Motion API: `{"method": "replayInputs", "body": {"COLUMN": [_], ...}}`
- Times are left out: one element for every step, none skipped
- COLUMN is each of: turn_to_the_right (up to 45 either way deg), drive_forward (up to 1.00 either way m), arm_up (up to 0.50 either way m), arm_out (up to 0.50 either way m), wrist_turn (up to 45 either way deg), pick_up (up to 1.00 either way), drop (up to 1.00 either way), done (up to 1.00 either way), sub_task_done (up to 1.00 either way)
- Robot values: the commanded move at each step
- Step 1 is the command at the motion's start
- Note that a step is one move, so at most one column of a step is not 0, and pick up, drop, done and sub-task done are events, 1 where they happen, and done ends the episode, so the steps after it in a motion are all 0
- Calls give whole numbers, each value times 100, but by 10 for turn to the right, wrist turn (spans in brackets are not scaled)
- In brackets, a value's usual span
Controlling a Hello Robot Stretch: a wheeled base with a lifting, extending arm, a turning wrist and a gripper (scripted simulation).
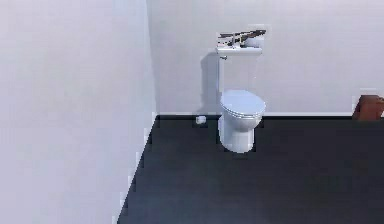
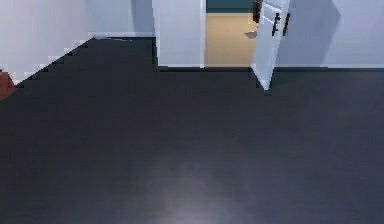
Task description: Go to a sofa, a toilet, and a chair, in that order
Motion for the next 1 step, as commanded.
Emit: {"method": "replayInputs", "body": {"turn_to_the_right": [-30], "drive_forward": [0], "arm_up": [0], "arm_out": [0], "wrist_turn": [0], "pick_up": [0], "drop": [0], "done": [0], "sub_task_done": [0]}}
